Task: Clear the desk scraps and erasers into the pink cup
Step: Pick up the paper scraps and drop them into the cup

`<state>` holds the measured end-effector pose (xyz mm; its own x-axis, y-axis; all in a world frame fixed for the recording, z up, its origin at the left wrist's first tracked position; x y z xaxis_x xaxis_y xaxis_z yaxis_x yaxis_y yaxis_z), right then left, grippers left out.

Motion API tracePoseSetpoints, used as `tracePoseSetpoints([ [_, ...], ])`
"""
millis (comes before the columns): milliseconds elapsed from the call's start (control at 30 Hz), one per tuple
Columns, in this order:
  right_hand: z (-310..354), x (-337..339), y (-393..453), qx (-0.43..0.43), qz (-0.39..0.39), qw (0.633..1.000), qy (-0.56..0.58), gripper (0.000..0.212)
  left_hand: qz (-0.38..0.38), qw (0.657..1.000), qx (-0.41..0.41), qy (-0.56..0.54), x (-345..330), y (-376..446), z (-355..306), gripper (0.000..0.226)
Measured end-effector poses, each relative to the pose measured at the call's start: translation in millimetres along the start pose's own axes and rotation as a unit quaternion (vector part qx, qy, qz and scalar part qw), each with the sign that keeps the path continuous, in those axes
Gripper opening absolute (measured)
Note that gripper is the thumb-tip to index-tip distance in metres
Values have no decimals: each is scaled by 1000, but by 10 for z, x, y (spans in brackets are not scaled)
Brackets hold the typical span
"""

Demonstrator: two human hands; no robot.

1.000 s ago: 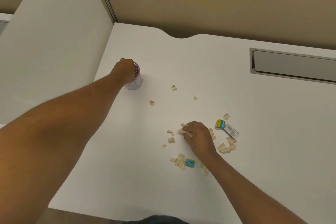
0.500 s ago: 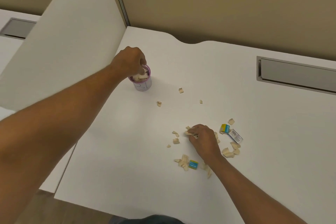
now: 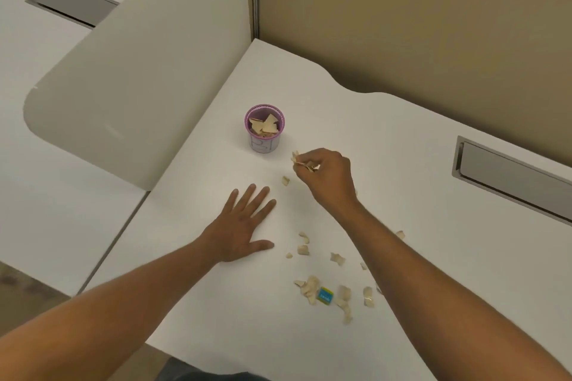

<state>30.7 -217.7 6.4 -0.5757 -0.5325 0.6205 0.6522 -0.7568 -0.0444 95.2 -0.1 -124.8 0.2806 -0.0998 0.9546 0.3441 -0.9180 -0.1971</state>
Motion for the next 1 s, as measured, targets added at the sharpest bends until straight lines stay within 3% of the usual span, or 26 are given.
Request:
tracePoseSetpoints([
  [200,684,-421,786,134,78,976,-155,23,28,999,-21,-10,-118,51,60,124],
  [367,859,-780,1014,205,148,935,-249,24,38,999,-24,-13,-148,68,65,130],
  [567,881,-925,1084,215,198,893,-342,23,35,999,-21,-9,-161,69,63,130],
  [667,932,-870,1129,179,203,908,-321,36,33,999,-23,-9,-161,66,70,130],
  [800,993,-803,1219,166,159,929,-291,29,32,999,-23,-6,-157,72,65,130],
  [1000,825,-988,1116,171,164,910,-341,22,34,999,-20,-10,-135,60,59,129],
])
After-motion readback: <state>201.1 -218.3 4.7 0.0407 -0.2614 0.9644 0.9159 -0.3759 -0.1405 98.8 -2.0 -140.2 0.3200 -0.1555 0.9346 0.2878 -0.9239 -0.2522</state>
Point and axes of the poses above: each hand's wrist, its own y-axis towards the middle knuckle, its own x-axis out of the back of the hand, z = x × y, the point moved 3 cm from there along y, towards the middle knuckle, and after that the axes turned 10 degrees about -z, right-handed, at the moved point
